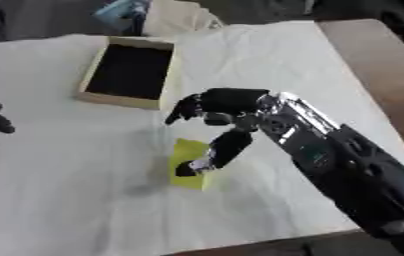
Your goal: Pick up objects on the table and place them in the box.
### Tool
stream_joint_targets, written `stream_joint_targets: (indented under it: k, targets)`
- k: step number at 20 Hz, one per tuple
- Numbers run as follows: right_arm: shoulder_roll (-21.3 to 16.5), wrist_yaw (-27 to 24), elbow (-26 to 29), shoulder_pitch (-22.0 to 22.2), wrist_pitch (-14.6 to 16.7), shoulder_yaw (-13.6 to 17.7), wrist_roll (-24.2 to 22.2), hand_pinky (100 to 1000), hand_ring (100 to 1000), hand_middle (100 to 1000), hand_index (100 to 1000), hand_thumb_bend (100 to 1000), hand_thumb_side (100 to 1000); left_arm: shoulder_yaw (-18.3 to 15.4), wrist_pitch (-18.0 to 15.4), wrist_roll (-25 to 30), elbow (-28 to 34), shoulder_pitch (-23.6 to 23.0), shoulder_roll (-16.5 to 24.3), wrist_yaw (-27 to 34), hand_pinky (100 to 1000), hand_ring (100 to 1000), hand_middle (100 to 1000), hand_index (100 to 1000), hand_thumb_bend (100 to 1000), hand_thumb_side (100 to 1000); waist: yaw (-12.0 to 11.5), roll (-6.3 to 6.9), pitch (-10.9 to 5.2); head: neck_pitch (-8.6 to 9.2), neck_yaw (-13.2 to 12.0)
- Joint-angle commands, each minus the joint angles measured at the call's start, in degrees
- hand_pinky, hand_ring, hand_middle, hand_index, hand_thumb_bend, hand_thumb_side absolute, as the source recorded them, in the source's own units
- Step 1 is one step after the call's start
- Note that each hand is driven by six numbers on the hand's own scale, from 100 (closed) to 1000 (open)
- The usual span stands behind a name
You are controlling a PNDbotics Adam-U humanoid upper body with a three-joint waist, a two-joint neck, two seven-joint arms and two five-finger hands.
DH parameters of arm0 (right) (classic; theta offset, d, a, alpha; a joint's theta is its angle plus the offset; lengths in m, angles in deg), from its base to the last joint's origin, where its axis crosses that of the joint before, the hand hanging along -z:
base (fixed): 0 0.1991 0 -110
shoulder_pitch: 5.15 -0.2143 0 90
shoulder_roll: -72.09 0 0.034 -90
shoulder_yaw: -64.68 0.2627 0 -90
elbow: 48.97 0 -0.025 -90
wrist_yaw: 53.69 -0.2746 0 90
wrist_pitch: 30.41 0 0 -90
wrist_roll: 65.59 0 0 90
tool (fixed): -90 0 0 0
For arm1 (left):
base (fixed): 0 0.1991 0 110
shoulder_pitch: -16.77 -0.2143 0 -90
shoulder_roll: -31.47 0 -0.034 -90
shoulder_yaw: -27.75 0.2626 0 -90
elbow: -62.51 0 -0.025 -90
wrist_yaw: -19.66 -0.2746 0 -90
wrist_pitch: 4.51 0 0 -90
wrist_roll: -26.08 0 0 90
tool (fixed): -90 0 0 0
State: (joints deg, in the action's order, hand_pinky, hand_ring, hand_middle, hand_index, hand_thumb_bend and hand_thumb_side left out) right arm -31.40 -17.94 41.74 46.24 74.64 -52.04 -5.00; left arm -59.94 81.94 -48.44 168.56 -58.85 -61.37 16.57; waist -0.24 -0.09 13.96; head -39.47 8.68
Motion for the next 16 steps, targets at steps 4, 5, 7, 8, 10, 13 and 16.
stream_joint_targets:
  k: [4,5,7,8,10,13,16]
  targets:
    - [-0.78,3.62,-2.35,-0.41,0.17,1.1,2.46,761,794,835,912,534,836,0.01,-0.08,0.09,0.94,0.67,0.41,0.08,859,643,594,787,533,587,-0.01,0.0,-1.11,0.6,-0.06]
    - [-0.74,4.03,-2.76,-0.27,0.3,1.06,2.56,762,794,836,912,534,837,-0.01,-0.08,0.07,0.94,0.66,0.41,0.07,859,643,594,787,533,586,0.02,-0.01,-1.1,0.63,-0.08]
    - [-0.63,4.77,-3.44,-0.09,0.63,0.98,2.69,762,795,836,911,535,838,-0.03,-0.07,0.04,0.93,0.67,0.41,0.06,859,643,594,787,533,586,0.08,-0.02,-1.1,0.64,-0.11]
    - [-0.57,5.07,-3.7,-0.02,0.79,0.94,2.73,762,795,836,908,533,840,-0.03,-0.06,0.05,0.93,0.67,0.41,0.06,859,644,594,787,533,587,0.12,-0.03,-1.09,0.64,-0.13]
    - [-0.47,5.58,-4.14,0.12,1.07,0.89,2.7,762,795,836,908,532,841,-0.01,-0.06,0.08,0.92,0.68,0.39,0.04,859,644,594,787,533,587,0.2,-0.03,-1.09,0.62,-0.17]
    - [-0.53,5.95,-4.32,0.18,1.35,0.93,2.69,761,794,836,907,530,840,-0.07,-0.03,0.05,0.92,0.66,0.42,0.01,860,644,594,788,534,586,0.32,-0.02,-1.11,0.65,-0.24]
    - [-0.76,5.88,-3.8,0.18,1.42,1.02,2.72,761,794,835,907,529,840,-0.1,-0.02,0.03,0.92,0.62,0.43,-0.01,860,644,594,788,534,586,0.47,-0.02,-1.14,0.67,-0.27]
